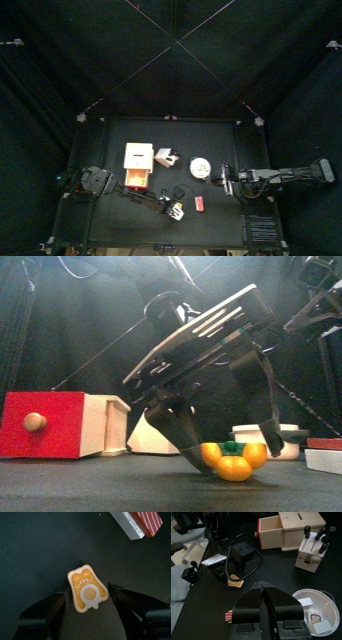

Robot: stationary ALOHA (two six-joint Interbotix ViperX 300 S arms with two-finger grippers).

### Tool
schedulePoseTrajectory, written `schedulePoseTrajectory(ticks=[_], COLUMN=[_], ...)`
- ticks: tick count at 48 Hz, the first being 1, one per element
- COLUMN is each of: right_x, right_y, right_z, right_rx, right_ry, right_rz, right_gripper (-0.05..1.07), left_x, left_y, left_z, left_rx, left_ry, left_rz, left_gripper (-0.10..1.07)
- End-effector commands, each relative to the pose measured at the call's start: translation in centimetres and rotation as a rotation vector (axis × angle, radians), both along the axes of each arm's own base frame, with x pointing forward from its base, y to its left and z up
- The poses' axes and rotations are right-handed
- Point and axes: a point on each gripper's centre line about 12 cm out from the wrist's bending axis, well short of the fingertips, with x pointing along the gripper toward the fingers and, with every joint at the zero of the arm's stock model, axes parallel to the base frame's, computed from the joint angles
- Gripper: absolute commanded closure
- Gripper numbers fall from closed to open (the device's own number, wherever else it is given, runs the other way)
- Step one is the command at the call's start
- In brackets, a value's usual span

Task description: Grab squash half from table

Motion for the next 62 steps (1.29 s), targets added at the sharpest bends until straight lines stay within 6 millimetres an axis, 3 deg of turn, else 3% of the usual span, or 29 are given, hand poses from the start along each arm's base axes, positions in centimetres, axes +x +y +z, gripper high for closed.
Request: schedulePoseTrajectory(ticks=[1, 17, 35, 56, 62], right_x=[0.3, 0.3, 0.3, 0.3, 0.3], right_y=[0.1, 0.1, 0.1, 0.1, 0.1], right_z=[0.8, 0.7, 0.9, 0.8, 0.8], right_rx=[-0.002, -0.002, -0.002, -0.002, -0.002], right_ry=[-0.019, -0.017, -0.02, -0.019, -0.019], right_rz=[0.004, 0.004, 0.004, 0.004, 0.004], right_gripper=[1.0, 1.0, 1.0, 1.0, 1.0], left_x=[0.4, -0.2, -1.1, -1.5, -1.9], left_y=[0.6, 1.0, 2.0, 2.2, 2.3], left_z=[0.3, 0.1, 4.1, 6.2, 5.8], left_rx=[0.004, 0.03, 0.139, 0.155, 0.158], left_ry=[-0.006, 0.043, 0.053, 0.029, 0.05], left_rz=[0.012, 0.018, -0.055, -0.087, -0.084], left_gripper=[0.06, 0.23, 0.24, 0.24, 0.24])
